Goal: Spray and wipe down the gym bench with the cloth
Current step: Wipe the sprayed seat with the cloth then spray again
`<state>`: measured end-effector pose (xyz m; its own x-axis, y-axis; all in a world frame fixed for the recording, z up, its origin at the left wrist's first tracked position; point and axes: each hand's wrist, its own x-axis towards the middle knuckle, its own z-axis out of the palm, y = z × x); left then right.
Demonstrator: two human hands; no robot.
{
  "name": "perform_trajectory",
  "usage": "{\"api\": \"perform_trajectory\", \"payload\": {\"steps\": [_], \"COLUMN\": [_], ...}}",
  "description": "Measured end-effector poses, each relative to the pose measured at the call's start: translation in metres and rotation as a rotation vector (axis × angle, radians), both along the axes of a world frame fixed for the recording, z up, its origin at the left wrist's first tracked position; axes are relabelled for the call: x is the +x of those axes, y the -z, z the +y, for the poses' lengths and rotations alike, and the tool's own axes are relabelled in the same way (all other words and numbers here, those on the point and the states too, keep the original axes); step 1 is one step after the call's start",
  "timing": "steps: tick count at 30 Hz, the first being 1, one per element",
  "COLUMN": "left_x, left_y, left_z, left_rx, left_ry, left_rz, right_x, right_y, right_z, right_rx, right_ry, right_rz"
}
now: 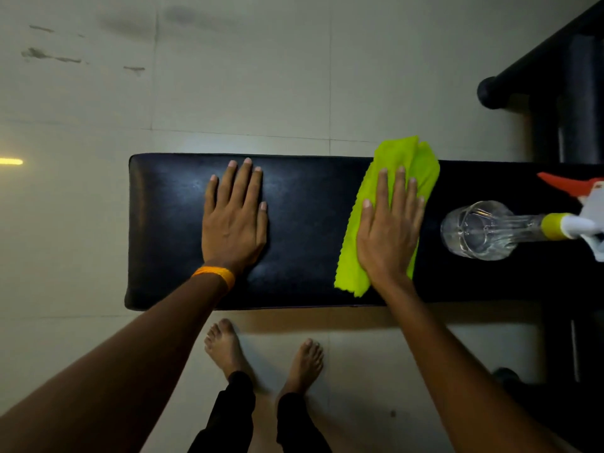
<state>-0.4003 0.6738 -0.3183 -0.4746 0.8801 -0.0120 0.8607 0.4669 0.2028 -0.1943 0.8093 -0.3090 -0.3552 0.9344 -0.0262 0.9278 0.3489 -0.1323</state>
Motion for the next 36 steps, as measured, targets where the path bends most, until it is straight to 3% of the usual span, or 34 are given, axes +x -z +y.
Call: {"api": "perform_trajectory", "payload": {"steps": [3,6,10,15,19,23,26,30,33,36], "left_x": [-0.001,0.0,0.0,0.002,0.0,0.002,0.002,0.001,0.0,0.0], "left_y": [-0.002,-0.002,0.0,0.0,-0.001,0.0,0.002,0.002,0.003,0.004], "left_z": [0.0,0.0,0.0,-0.001,-0.002,0.0,0.001,0.0,0.0,0.001], "left_rx": [-0.017,-0.023,-0.036,-0.033,-0.018,0.003,0.014,0.01,0.004,0.001], "left_ry": [0.01,0.012,0.007,0.007,0.007,-0.005,-0.004,-0.006,-0.006,-0.004], "left_rz": [-0.004,-0.001,-0.001,-0.005,-0.013,-0.012,-0.013,-0.013,-0.004,0.01], "right_x": [0.025,0.042,0.018,0.013,0.037,0.082,0.075,0.044,0.033,0.012], "right_y": [-0.007,-0.008,0.0,0.002,-0.002,-0.005,-0.002,0.001,0.003,0.008], "right_z": [-0.062,-0.028,0.039,0.004,-0.057,-0.023,-0.026,-0.04,0.003,0.046], "right_rx": [-0.055,-0.07,-0.008,0.031,-0.04,-0.042,-0.016,0.013,0.026,0.047], "right_ry": [-0.049,-0.185,-0.027,0.11,-0.109,-0.301,-0.126,-0.004,-0.036,0.122], "right_rz": [-0.049,-0.065,-0.066,-0.011,-0.056,0.036,0.079,-0.037,-0.079,-0.04]}}
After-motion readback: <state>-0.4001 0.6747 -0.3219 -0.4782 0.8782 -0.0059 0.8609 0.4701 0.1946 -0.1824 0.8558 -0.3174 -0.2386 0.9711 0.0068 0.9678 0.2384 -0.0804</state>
